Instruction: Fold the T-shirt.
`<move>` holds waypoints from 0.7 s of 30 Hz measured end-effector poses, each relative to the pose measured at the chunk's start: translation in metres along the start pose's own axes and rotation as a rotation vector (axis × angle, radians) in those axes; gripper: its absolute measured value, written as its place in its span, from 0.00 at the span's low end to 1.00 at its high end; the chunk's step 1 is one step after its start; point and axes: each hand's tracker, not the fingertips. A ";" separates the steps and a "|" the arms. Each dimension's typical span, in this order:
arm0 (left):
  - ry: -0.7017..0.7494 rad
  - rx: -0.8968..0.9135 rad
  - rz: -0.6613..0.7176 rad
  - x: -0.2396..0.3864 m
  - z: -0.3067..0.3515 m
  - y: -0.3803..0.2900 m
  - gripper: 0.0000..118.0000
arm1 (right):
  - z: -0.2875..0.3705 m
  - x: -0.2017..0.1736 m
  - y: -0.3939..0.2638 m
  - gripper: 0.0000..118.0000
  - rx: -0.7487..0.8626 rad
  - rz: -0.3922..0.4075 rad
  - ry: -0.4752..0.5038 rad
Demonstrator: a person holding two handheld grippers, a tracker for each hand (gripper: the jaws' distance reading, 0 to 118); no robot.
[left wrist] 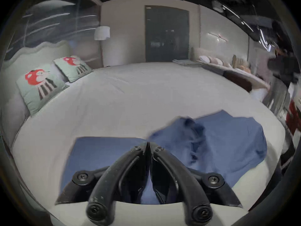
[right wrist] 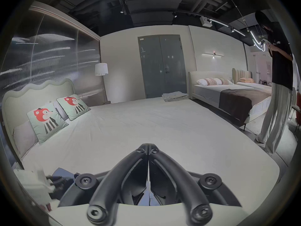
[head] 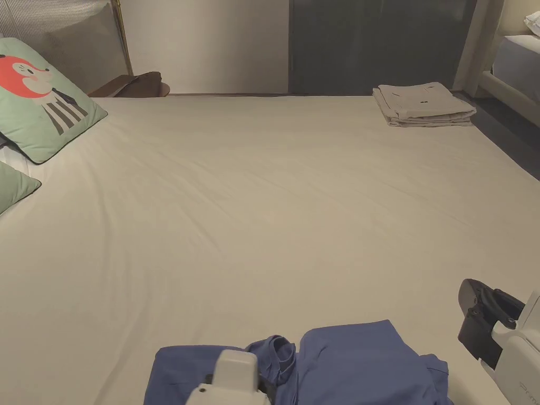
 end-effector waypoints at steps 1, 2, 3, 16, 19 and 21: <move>-0.039 -0.019 0.009 0.009 -0.001 -0.001 0.01 | 0.001 0.002 0.000 0.00 0.001 -0.001 -0.002; -0.044 -0.022 0.000 0.020 -0.002 -0.002 0.00 | 0.002 0.003 0.001 0.00 0.003 -0.002 -0.004; -0.049 -0.028 -0.015 0.028 -0.004 -0.002 0.00 | 0.002 0.004 0.001 0.00 0.004 -0.002 -0.007; -0.171 -0.073 0.102 0.029 -0.006 0.021 0.00 | 0.006 0.008 0.003 0.00 0.013 -0.018 -0.011; -0.315 -0.045 0.206 -0.005 0.013 0.034 0.00 | 0.005 0.006 0.005 0.00 0.014 -0.017 -0.005; -0.392 -0.029 0.277 -0.039 0.027 0.040 0.00 | 0.003 0.006 0.006 0.00 0.016 -0.017 -0.003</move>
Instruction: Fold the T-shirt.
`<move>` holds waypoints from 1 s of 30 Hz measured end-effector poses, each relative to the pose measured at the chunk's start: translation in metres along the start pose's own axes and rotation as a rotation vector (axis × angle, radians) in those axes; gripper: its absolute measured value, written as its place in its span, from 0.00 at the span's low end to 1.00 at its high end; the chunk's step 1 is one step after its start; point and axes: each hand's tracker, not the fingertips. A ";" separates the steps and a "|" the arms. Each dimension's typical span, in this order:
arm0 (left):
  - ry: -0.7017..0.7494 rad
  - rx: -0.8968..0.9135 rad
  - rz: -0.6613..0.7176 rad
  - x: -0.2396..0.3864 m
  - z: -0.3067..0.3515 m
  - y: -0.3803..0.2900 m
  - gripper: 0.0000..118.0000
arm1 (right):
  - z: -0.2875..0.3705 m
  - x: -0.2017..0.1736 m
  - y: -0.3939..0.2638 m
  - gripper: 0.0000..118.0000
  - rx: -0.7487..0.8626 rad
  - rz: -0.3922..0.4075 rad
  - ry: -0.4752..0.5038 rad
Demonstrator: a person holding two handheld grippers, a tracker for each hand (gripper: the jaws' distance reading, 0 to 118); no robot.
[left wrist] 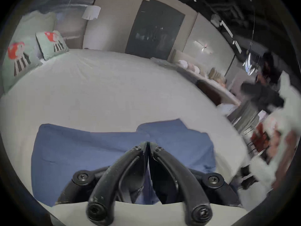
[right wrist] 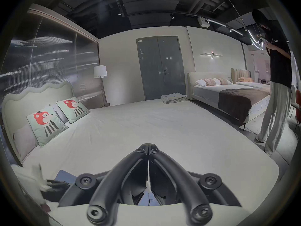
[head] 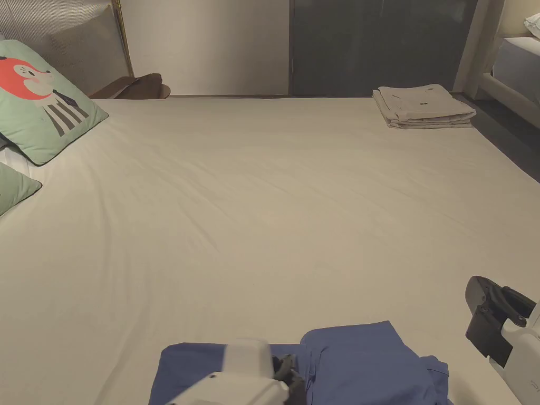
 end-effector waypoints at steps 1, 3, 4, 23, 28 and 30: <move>-0.049 -0.003 0.046 -0.017 0.012 0.008 0.00 | 0.000 -0.001 0.001 0.00 0.001 0.000 0.002; -0.108 -0.035 0.137 -0.057 0.030 0.018 0.01 | -0.001 -0.002 0.001 0.00 0.003 0.000 0.005; -0.137 -0.038 0.184 -0.078 0.040 0.024 0.01 | -0.001 -0.003 0.002 0.00 0.003 0.001 0.007; -0.301 -0.228 0.733 -0.272 0.049 0.020 0.89 | -0.001 -0.021 0.006 0.00 0.002 0.032 0.031; -0.351 -0.307 0.720 -0.219 0.030 0.023 0.89 | -0.001 -0.019 0.006 0.00 -0.001 0.037 0.022; -0.370 -0.311 0.720 -0.210 0.026 0.022 0.89 | -0.001 -0.018 0.006 0.00 -0.002 0.036 0.019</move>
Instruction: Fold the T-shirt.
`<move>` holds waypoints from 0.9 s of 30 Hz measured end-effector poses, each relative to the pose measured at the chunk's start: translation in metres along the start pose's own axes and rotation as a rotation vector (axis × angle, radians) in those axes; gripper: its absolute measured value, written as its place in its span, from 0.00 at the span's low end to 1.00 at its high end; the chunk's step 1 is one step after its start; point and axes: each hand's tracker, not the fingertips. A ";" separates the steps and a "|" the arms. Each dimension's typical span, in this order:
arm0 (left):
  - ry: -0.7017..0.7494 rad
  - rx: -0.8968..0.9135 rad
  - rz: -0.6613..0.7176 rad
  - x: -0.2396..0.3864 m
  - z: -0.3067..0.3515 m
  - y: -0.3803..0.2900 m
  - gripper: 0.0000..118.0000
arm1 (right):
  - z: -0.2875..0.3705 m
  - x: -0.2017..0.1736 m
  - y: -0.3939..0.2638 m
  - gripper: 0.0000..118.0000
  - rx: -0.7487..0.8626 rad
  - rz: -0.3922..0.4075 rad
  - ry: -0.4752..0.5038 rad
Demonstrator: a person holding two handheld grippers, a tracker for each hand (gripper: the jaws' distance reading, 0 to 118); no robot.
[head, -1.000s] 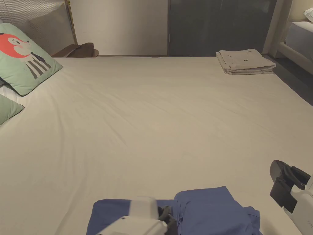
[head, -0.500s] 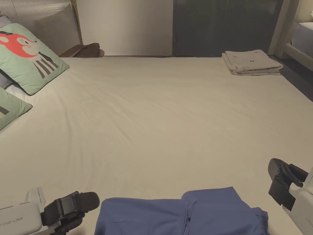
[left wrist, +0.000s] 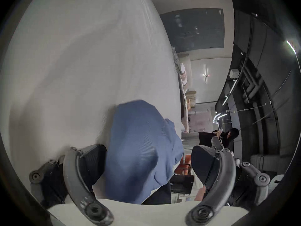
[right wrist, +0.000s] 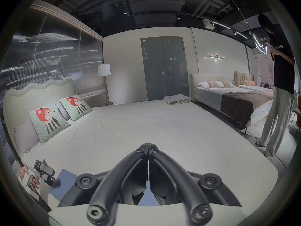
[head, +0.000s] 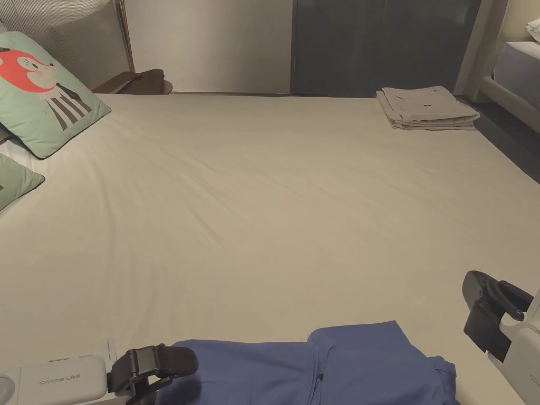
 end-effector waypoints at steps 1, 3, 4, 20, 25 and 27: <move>0.003 -0.005 0.000 -0.005 0.003 0.013 0.89 | 0.000 0.000 0.000 0.00 0.000 -0.001 -0.001; 0.007 -0.016 -0.004 0.000 -0.001 0.012 0.84 | 0.000 0.001 0.000 0.00 -0.001 -0.003 -0.003; 0.016 -0.025 -0.014 0.003 -0.003 0.011 0.71 | 0.000 0.000 0.000 0.00 0.000 -0.003 -0.003; 0.190 0.026 -0.025 0.003 0.043 0.015 0.08 | -0.002 -0.002 0.001 0.00 0.003 -0.008 0.003; 0.275 0.125 0.000 -0.012 0.091 0.024 0.08 | -0.005 -0.003 0.001 0.00 0.004 -0.012 0.013; 0.318 0.151 -0.007 -0.007 0.100 0.023 0.08 | -0.006 -0.005 0.000 0.00 0.003 -0.017 0.021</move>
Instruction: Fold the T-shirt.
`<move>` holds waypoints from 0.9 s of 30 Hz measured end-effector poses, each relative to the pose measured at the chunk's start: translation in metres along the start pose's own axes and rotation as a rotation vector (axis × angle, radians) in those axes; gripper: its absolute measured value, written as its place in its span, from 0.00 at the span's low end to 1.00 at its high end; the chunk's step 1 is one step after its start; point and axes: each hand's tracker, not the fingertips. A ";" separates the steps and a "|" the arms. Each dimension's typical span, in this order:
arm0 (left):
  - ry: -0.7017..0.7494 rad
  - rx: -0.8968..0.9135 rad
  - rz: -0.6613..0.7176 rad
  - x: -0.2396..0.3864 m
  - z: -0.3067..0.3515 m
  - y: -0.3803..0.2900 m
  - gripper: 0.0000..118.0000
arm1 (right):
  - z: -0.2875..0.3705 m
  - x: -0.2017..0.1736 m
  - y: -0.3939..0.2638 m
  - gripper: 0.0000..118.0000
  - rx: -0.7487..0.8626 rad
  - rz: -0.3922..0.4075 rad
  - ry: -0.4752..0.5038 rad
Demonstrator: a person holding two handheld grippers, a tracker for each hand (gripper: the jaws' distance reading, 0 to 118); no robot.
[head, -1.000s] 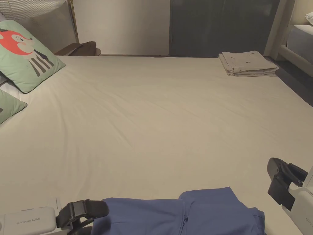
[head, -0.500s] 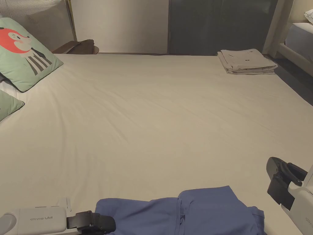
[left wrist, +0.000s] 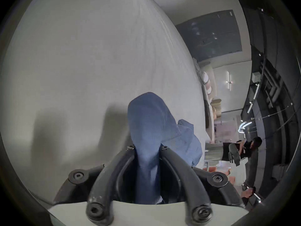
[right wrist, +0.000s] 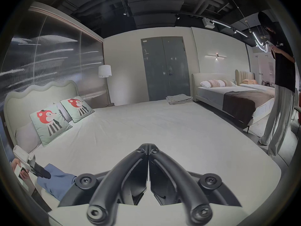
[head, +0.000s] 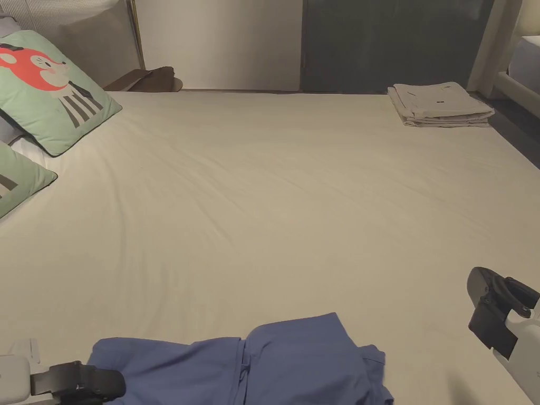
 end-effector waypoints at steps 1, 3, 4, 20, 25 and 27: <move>-0.003 0.001 0.004 0.003 0.003 0.000 0.08 | -0.001 -0.002 -0.001 0.00 -0.002 -0.001 0.007; -0.006 0.007 -0.001 0.014 0.004 -0.007 0.08 | -0.002 -0.004 -0.002 0.00 -0.004 0.001 0.018; -0.014 0.010 -0.015 0.024 0.004 -0.009 0.08 | -0.002 -0.005 -0.002 0.00 -0.005 0.005 0.023; -0.060 -0.098 -0.374 0.185 -0.124 -0.054 0.08 | 0.015 0.016 0.001 0.00 0.018 -0.018 -0.009; -0.011 -0.129 -0.442 0.214 -0.181 -0.094 0.08 | 0.019 0.027 0.001 0.00 0.021 -0.029 -0.031; 0.002 -0.149 -0.477 0.221 -0.202 -0.108 0.08 | 0.019 0.029 -0.001 0.00 0.019 -0.033 -0.035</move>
